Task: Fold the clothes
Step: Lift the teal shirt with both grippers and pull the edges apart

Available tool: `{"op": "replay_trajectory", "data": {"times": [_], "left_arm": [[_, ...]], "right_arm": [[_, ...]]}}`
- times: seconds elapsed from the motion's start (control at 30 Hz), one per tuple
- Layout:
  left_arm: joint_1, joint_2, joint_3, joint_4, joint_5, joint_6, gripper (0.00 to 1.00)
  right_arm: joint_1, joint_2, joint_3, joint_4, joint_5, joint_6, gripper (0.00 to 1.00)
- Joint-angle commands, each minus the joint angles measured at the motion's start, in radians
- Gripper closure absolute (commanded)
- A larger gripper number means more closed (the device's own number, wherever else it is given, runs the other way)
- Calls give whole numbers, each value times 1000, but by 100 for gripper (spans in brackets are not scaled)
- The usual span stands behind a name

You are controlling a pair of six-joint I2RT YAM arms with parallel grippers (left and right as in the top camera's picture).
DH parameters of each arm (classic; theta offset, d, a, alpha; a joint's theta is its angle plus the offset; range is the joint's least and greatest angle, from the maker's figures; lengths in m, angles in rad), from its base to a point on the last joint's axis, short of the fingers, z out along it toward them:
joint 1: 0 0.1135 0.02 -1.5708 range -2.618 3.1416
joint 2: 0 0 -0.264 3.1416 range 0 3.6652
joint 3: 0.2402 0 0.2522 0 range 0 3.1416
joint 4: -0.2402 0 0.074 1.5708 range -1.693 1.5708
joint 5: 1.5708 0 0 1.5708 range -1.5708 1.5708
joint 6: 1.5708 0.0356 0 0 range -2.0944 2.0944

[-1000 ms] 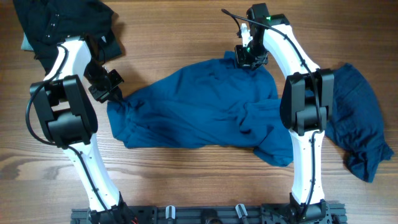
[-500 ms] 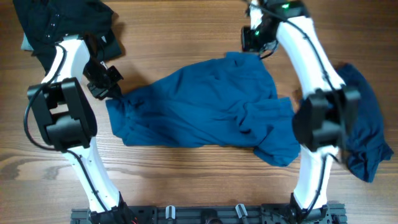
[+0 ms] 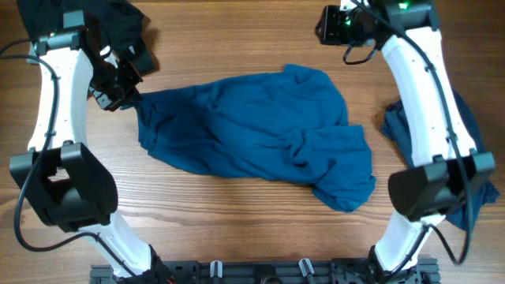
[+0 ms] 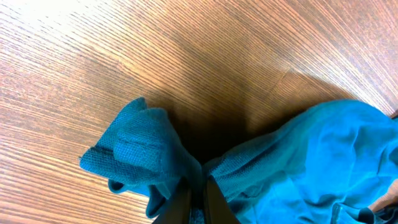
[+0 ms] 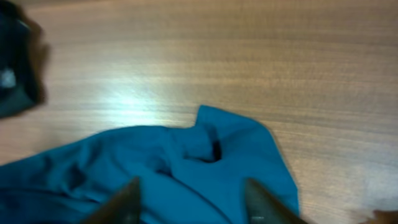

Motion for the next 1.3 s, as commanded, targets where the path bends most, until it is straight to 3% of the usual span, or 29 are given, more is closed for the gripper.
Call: {"op": "replay_trajectory", "data": {"times": [0.0, 0.33, 0.83, 1.03, 1.2, 1.27], "left_arm": [[0, 8, -3, 4, 1, 6, 96], [0, 9, -3, 15, -57, 5, 96], [-2, 13, -3, 15, -56, 2, 96], [-3, 14, -10, 15, -56, 2, 96], [-3, 14, -24, 23, -56, 2, 96], [-3, 14, -28, 26, -56, 2, 96]], "right_arm": [[2, 132, -11, 5, 16, 6, 30], [-11, 391, -11, 77, 18, -81, 28], [27, 449, -11, 107, -63, -381, 23], [96, 468, -11, 120, -28, -412, 14], [109, 477, -11, 132, -25, -390, 15], [109, 477, -11, 136, -11, -377, 22]]}}
